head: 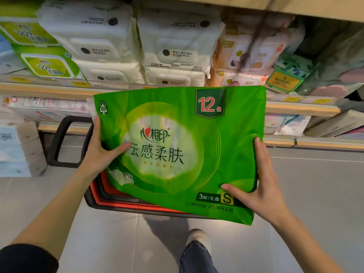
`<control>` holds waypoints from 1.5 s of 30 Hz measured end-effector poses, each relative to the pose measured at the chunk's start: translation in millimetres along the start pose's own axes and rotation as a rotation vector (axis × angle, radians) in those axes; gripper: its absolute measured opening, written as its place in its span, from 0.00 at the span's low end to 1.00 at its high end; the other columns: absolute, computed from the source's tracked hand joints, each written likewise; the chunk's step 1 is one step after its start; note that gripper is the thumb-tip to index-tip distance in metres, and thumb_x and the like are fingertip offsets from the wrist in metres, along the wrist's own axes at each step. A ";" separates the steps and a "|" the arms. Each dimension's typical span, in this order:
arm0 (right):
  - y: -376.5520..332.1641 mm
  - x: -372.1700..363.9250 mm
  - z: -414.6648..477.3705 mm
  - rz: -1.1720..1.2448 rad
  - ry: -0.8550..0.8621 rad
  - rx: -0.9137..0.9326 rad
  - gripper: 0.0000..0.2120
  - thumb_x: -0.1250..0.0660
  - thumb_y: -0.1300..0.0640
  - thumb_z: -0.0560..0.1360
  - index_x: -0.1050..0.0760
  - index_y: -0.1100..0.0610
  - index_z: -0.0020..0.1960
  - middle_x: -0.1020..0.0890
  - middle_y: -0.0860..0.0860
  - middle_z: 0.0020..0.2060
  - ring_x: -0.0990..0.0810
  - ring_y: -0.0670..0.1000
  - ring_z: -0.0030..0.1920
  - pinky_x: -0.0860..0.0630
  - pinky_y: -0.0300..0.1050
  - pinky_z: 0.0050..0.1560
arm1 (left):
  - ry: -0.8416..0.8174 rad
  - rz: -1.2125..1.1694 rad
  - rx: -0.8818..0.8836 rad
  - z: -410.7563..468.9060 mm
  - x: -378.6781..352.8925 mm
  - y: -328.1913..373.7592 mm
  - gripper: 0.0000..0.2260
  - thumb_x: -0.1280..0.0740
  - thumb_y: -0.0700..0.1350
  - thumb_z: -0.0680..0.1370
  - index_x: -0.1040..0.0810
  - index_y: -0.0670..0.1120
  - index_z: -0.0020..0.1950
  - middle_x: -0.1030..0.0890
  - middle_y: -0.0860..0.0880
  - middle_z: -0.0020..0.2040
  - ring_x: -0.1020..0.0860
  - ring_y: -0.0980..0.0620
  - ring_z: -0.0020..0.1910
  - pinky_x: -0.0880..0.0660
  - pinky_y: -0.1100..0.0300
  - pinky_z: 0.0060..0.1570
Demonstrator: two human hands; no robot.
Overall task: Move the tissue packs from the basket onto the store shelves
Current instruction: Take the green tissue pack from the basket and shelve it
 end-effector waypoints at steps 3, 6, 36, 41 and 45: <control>-4.8 2.0 1.8 -0.010 -0.016 0.013 0.48 0.33 0.31 0.62 0.57 0.35 0.72 0.48 0.53 0.76 0.53 0.46 0.76 0.51 0.31 0.72 | -0.013 -0.020 0.006 -4.2 -0.2 7.0 0.51 0.24 0.63 0.58 0.53 0.68 0.72 0.46 0.59 0.76 0.44 0.58 0.74 0.41 0.48 0.72; -8.1 7.1 3.7 -0.013 -0.024 -0.028 0.49 0.33 0.30 0.60 0.58 0.33 0.72 0.47 0.51 0.76 0.53 0.46 0.76 0.51 0.34 0.72 | -0.033 -0.034 -0.013 -10.1 0.3 20.0 0.49 0.23 0.59 0.59 0.51 0.68 0.71 0.45 0.58 0.76 0.43 0.57 0.73 0.40 0.47 0.71; -239.2 206.6 21.3 -0.114 0.093 0.109 0.56 0.32 0.26 0.50 0.61 0.30 0.70 0.41 0.50 0.62 0.42 0.39 0.63 0.45 0.32 0.67 | 0.035 0.459 -0.404 -134.1 134.3 302.2 0.49 0.25 0.57 0.55 0.49 0.69 0.69 0.32 0.42 0.69 0.35 0.43 0.68 0.37 0.44 0.67; -320.6 280.6 15.4 -0.211 0.144 0.181 0.58 0.35 0.22 0.46 0.64 0.28 0.68 0.42 0.49 0.58 0.36 0.54 0.63 0.38 0.54 0.66 | 0.118 0.480 -0.544 -170.9 175.0 409.4 0.48 0.27 0.60 0.55 0.47 0.67 0.71 0.28 0.40 0.63 0.32 0.42 0.63 0.35 0.52 0.58; -392.1 341.5 2.6 -0.264 0.216 0.242 0.59 0.36 0.22 0.44 0.65 0.26 0.66 0.40 0.52 0.54 0.36 0.49 0.53 0.34 0.50 0.61 | 0.190 0.514 -0.654 -206.5 204.2 498.0 0.47 0.24 0.57 0.57 0.46 0.65 0.70 0.28 0.38 0.63 0.32 0.40 0.63 0.35 0.53 0.56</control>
Point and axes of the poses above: each hand's wrist, its own z-axis towards the middle knuckle, its own x-axis out of the back of the hand, y = z × x, the point moved 7 cm from there along z, towards the middle knuckle
